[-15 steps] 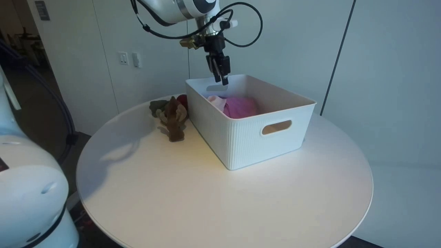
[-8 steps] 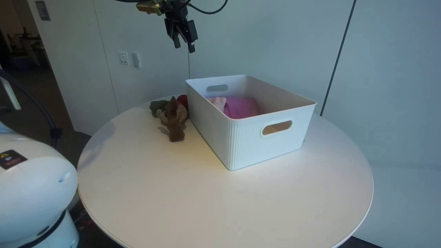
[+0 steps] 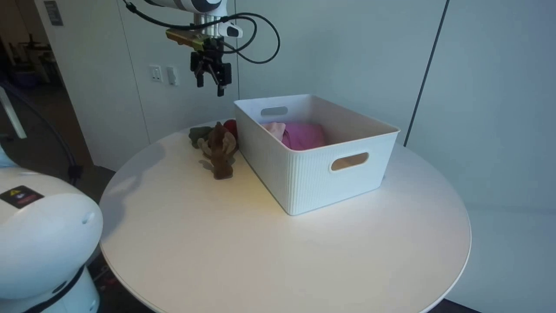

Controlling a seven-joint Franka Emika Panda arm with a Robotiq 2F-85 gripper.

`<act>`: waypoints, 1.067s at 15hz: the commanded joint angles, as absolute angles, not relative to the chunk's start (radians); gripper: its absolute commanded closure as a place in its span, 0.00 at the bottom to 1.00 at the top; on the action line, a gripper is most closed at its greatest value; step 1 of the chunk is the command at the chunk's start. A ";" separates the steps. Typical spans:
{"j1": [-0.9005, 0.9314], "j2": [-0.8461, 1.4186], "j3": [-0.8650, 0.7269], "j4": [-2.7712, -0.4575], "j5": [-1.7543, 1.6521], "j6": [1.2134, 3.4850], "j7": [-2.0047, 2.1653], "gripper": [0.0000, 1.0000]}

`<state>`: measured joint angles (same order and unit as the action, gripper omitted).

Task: Place all objects on the table and place them in the storage box on the table

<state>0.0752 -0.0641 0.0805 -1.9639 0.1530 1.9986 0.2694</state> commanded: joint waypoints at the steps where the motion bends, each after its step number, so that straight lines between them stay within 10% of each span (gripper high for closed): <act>1: 0.062 0.113 0.061 -1.832 0.208 1.901 0.155 0.00; 12: 0.074 0.406 0.055 -1.641 0.127 1.677 0.125 0.00; 13: 0.075 0.410 0.054 -1.635 0.120 1.672 0.133 0.25; 16: 0.070 0.412 0.054 -1.612 0.131 1.651 0.138 0.42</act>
<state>0.0639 0.3901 0.0612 -1.6694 0.1350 1.6943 0.1182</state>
